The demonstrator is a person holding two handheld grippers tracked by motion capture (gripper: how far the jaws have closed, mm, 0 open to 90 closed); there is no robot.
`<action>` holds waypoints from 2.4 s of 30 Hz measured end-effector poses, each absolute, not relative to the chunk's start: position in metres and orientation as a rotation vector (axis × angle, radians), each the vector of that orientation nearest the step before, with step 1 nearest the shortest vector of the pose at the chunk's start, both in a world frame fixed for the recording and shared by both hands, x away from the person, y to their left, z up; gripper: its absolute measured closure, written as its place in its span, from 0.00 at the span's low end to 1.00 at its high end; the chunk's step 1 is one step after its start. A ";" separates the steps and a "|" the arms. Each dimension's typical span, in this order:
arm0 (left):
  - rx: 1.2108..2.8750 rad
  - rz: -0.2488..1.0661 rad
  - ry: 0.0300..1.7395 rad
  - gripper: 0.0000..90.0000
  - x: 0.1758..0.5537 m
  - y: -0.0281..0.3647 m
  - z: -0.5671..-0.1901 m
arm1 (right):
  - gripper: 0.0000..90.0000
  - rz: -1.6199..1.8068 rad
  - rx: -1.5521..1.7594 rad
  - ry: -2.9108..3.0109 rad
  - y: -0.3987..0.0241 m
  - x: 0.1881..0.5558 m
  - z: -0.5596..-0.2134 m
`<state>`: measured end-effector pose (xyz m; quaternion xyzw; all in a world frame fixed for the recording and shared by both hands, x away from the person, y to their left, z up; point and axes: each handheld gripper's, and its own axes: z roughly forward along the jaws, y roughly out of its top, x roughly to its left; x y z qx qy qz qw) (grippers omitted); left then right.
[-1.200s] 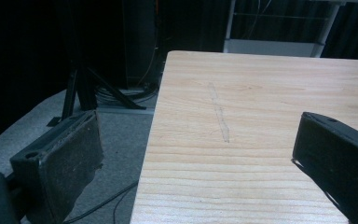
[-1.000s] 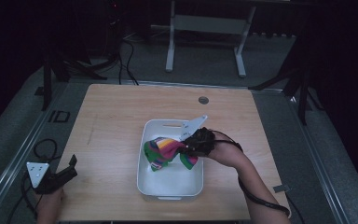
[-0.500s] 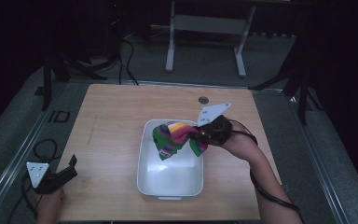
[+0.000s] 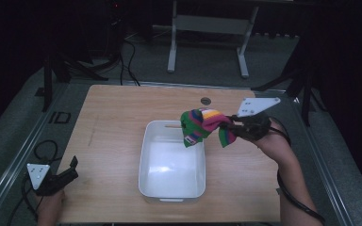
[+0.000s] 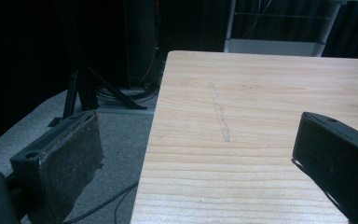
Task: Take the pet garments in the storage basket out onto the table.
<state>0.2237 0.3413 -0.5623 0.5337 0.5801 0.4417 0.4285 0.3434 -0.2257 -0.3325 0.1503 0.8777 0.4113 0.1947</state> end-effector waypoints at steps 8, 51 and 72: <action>1.334 1.105 1.447 0.02 0.224 0.341 -0.562 | 0.88 1.133 0.526 2.410 -0.268 0.339 -0.338; 1.341 1.102 1.447 0.02 0.224 0.341 -0.563 | 0.87 1.022 0.968 2.404 -0.308 0.371 -0.505; 1.336 1.099 1.446 0.02 0.224 0.341 -0.562 | 0.66 0.949 1.025 2.412 -0.277 0.384 -0.532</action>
